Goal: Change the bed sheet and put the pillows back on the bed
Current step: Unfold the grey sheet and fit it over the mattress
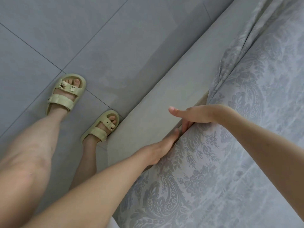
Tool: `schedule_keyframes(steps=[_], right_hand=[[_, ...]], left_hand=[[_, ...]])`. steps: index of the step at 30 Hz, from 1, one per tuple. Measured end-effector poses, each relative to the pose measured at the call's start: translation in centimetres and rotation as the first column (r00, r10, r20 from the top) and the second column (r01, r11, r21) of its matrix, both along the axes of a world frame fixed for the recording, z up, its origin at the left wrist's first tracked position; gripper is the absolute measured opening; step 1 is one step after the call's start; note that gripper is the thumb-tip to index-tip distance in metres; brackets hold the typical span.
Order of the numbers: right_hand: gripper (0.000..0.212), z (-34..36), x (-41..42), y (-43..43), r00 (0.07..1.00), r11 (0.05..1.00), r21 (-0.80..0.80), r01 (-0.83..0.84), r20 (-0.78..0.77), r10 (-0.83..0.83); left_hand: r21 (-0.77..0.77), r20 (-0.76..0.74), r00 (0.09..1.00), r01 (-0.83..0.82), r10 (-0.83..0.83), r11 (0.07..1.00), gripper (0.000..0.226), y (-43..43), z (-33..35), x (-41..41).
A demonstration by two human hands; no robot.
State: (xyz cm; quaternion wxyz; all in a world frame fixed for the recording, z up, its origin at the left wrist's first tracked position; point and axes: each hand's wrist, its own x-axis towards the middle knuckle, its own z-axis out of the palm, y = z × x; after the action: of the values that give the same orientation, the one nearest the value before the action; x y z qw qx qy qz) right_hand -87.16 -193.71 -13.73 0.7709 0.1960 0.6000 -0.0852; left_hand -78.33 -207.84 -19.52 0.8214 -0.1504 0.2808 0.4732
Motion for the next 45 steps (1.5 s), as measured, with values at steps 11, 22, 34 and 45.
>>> schedule_keyframes(steps=[11, 22, 34, 45], right_hand=[[0.108, -1.8, -1.0, -0.8, 0.969, 0.99, 0.13, -0.048, 0.245, 0.015], [0.088, -0.1, -0.4, 0.6, 0.886, 0.871, 0.171, -0.461, 0.037, 0.462], [0.052, 6.1, -6.1, 12.0, 0.557, 0.926, 0.217, -0.308, -0.748, 0.36], [0.057, 3.2, -10.9, 25.2, 0.478, 0.804, 0.137, -0.579, -0.741, 0.471]], left_hand=[[-0.073, 0.299, 0.954, -0.009, 0.03, 0.997, 0.092, -4.7, -0.1, 1.3], [-0.164, -0.175, 0.971, 0.131, -0.16, 0.978, 0.071, -4.0, 1.5, -9.5], [-0.264, -0.441, 0.886, 0.029, -0.148, 0.964, 0.059, 4.4, 4.7, -22.5], [-0.285, -0.429, 0.893, 0.011, -0.138, 0.958, 0.07, 21.1, 3.2, -22.7]])
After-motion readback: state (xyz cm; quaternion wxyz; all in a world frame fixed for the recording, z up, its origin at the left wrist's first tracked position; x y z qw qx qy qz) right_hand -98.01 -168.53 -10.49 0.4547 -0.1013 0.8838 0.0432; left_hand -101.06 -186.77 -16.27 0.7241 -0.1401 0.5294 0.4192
